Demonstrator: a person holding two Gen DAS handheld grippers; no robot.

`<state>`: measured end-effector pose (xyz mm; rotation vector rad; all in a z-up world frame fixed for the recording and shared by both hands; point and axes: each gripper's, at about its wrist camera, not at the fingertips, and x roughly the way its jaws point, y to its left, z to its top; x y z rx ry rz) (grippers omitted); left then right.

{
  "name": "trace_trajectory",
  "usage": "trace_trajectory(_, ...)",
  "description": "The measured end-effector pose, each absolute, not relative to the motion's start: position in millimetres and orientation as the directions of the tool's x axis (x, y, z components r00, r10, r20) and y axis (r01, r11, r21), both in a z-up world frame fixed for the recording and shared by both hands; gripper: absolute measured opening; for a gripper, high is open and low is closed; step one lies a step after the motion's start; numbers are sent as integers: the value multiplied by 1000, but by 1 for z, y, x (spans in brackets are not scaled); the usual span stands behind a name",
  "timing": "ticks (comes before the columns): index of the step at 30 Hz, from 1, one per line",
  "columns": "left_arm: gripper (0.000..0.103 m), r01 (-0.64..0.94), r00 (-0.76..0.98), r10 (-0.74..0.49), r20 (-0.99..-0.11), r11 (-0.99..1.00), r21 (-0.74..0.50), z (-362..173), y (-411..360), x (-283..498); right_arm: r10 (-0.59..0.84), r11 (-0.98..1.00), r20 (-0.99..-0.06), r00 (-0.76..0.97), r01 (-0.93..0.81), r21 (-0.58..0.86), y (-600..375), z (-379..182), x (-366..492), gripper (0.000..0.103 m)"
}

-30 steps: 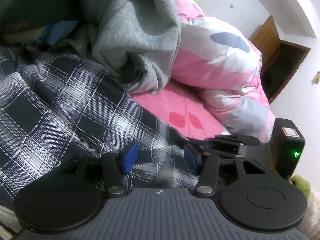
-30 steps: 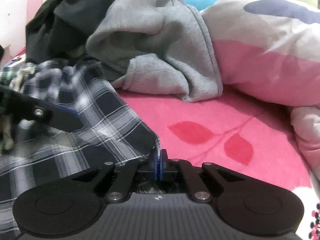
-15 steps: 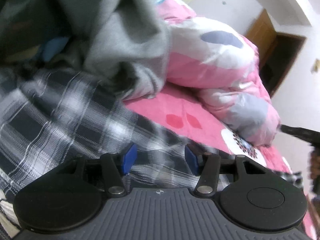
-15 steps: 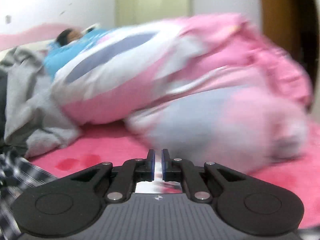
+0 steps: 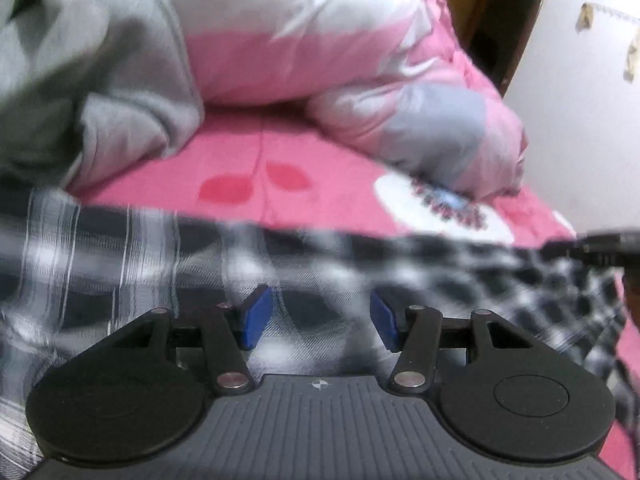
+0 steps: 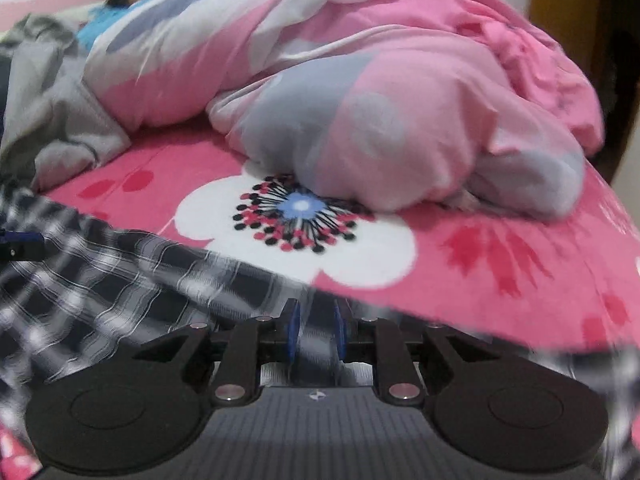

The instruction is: Fold clothes

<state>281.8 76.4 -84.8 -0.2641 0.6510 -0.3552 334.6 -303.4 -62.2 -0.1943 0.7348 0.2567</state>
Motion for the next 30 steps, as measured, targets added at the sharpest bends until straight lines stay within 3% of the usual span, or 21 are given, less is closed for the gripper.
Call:
trace_trajectory(2,54,238,729,-442,-522,880,-412,-88,88,282,185,911,-705,685,-389,-139,-297,-68,349,38)
trace_trajectory(3,54,237,724,-463,-512,863,-446,-88,93,283,194,890,-714,673,-427,-160,-295,-71,354,58)
trace_trajectory(4,54,236,720,-474,-507,854,-464,-90,96,284,199,871,-722,662,-457,-179,-293,-74,358,63)
trace_trajectory(8,54,241,723,-475,-501,854,-461,-90,94,283,267,833,-775,573,-541,-114,-287,-85,380,63)
trace_trajectory(11,54,241,727,-471,-499,857,-456,-89,93,285,276,810,-798,537,-577,-108,-279,-88,383,51)
trace_trajectory(12,54,237,731,-470,-495,855,-461,-89,94,285,286,803,-801,526,-587,-98,-276,-86,381,22)
trace_trajectory(13,53,234,734,-469,-491,854,-466,-89,95,285,280,797,-800,530,-593,-114,-271,-84,378,1)
trace_trajectory(18,53,175,789,-398,-469,876,-449,-85,100,281,220,779,-712,667,-559,-283,-259,-74,360,0)
trace_trajectory(25,52,114,805,-345,-482,889,-444,-85,106,285,136,842,-653,745,-434,-320,-260,-91,378,0)
trace_trajectory(28,52,112,799,-347,-492,889,-445,-87,106,287,124,883,-666,735,-389,-265,-265,-105,388,2)
trace_trajectory(30,52,113,798,-349,-491,887,-448,-88,106,287,157,938,-664,731,-321,-131,-282,-103,395,7)
